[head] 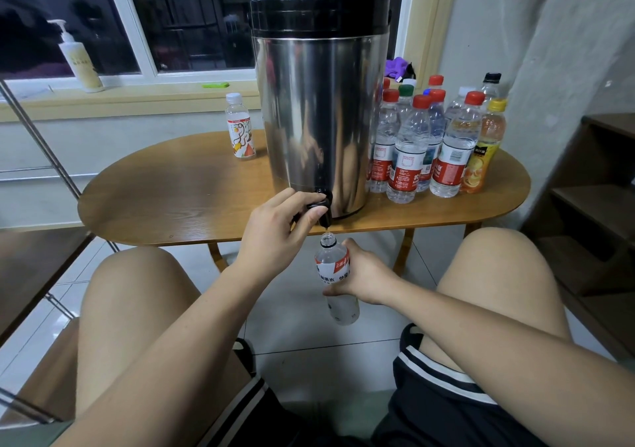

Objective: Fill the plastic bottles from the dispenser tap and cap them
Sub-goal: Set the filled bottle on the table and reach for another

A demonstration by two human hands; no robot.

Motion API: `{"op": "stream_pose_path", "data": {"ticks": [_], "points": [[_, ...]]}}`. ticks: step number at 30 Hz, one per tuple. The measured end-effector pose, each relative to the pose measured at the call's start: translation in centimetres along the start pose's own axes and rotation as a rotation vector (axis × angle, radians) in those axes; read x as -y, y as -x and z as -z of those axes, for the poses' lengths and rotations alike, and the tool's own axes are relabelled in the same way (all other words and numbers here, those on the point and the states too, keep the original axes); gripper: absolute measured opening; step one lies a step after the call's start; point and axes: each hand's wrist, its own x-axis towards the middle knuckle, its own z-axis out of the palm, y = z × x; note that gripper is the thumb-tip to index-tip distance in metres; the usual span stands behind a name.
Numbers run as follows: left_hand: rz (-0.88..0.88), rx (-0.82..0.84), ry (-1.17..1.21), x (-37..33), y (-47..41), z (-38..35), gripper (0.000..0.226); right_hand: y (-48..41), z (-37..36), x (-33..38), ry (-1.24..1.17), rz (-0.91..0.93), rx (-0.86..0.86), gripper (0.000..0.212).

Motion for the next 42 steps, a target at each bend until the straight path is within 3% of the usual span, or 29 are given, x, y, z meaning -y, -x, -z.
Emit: {"op": "stream_pose_path", "data": {"ticks": [6,17,21,23,27,32,37,42], "points": [[-0.009,-0.007,0.023,-0.1,-0.5,0.1,0.021,0.1,0.0,0.1,-0.01,0.014,-0.003,0.088],[0.145,-0.036,0.121,0.7,-3.8,-0.8,0.015,0.1,0.1,-0.2,-0.079,0.008,-0.022,0.083],[0.185,0.01,0.151,0.4,-3.2,-0.2,0.025,0.1,0.0,-0.2,-0.09,0.01,-0.026,0.084],[0.264,0.023,0.188,0.7,-2.6,0.2,0.037,0.1,0.0,-0.1,-0.092,0.013,-0.024,0.085],[0.535,0.024,0.266,1.7,-1.6,0.5,0.034,0.3,0.2,-0.2,-0.096,0.016,-0.021,0.083],[0.678,0.213,0.201,2.4,-0.1,1.1,0.028,0.7,0.0,0.2,-0.109,0.029,0.002,0.083],[0.638,0.382,0.218,3.2,1.2,0.5,0.025,1.0,-0.1,0.4,-0.116,0.055,0.019,0.084],[0.581,0.367,0.337,2.3,1.8,0.4,0.036,1.1,-0.2,0.6,-0.091,0.072,0.041,0.085]]}}
